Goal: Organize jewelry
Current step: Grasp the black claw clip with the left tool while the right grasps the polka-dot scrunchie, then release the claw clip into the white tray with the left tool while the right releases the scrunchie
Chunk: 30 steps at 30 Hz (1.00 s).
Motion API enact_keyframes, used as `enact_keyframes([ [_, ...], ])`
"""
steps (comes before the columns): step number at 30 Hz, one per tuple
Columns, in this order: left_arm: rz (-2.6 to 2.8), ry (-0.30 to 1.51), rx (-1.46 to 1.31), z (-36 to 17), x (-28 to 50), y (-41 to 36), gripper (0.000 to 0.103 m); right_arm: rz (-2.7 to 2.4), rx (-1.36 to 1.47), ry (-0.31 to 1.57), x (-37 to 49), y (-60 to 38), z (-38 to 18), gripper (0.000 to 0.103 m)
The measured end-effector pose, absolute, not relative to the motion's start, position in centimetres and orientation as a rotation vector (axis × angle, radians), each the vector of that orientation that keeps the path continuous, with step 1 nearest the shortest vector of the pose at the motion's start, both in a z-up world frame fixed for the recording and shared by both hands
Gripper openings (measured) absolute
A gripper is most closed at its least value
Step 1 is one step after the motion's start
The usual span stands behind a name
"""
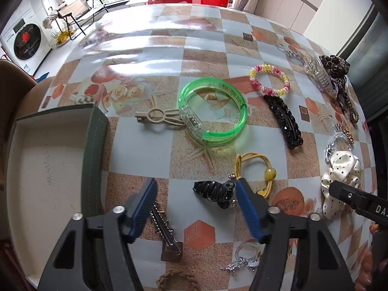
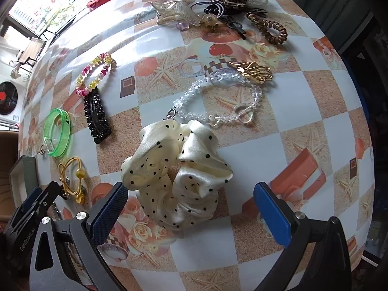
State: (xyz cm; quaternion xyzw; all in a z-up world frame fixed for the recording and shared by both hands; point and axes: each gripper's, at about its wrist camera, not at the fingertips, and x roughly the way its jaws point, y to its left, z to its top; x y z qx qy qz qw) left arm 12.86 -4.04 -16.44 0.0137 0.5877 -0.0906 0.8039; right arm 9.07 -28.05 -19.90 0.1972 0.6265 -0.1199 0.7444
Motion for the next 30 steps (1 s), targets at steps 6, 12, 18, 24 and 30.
enact_keyframes([
  [6, -0.217, 1.255, 0.025, -16.6, 12.5, -4.2, 0.039, -0.256, 0.417, 1.362, 8.9, -27.7, -20.2, 0.073],
  [12, -0.220, 1.240, 0.027, -16.2, 12.2, -3.9, 0.028, -0.238, 0.408, 1.330, 8.8, -27.2, -19.8, 0.025],
  [18, -0.238, 1.207, -0.007, -14.6, 11.8, -3.7, 0.025, -0.203, 0.407, 1.309, 8.7, -27.0, -18.2, 0.019],
  [24, -0.246, 1.185, -0.045, -12.7, 11.1, -3.4, 0.025, -0.158, 0.406, 1.289, 8.4, -26.5, -16.7, 0.019],
  [30, -0.227, 1.153, -0.086, -10.0, 9.7, -2.1, 0.025, -0.103, 0.404, 1.274, 6.8, -26.4, -14.6, 0.018],
])
